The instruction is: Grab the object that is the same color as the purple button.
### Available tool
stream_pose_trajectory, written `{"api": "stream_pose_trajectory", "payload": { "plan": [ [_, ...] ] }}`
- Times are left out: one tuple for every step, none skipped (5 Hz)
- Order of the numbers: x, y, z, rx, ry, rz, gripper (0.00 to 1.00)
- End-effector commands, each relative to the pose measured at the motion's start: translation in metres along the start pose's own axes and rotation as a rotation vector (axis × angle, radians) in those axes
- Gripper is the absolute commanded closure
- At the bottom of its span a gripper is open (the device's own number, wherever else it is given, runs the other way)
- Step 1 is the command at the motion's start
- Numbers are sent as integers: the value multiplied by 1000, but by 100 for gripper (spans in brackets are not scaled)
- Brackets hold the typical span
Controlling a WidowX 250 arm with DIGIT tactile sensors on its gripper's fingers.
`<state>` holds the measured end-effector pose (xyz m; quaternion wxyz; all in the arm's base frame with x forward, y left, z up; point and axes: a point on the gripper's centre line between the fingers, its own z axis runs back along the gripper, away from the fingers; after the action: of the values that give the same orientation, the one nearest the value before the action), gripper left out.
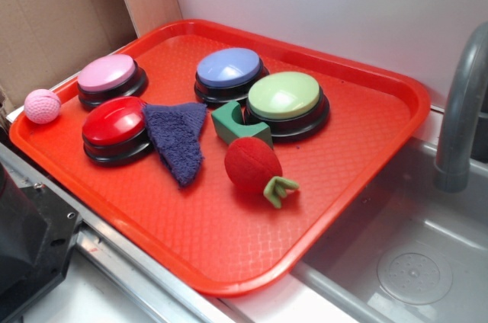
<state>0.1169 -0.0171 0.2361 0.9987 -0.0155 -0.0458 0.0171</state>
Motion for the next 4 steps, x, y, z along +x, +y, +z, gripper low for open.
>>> {"api": "stream_pose_trajectory", "payload": {
  "plan": [
    [0, 0, 0, 0, 0, 0, 0],
    [4, -1, -16, -38, -11, 163, 0],
    [12, -4, -39, -4, 0, 295, 0],
    [20, 3, -69, 16, -40, 520, 0]
  ]
}}
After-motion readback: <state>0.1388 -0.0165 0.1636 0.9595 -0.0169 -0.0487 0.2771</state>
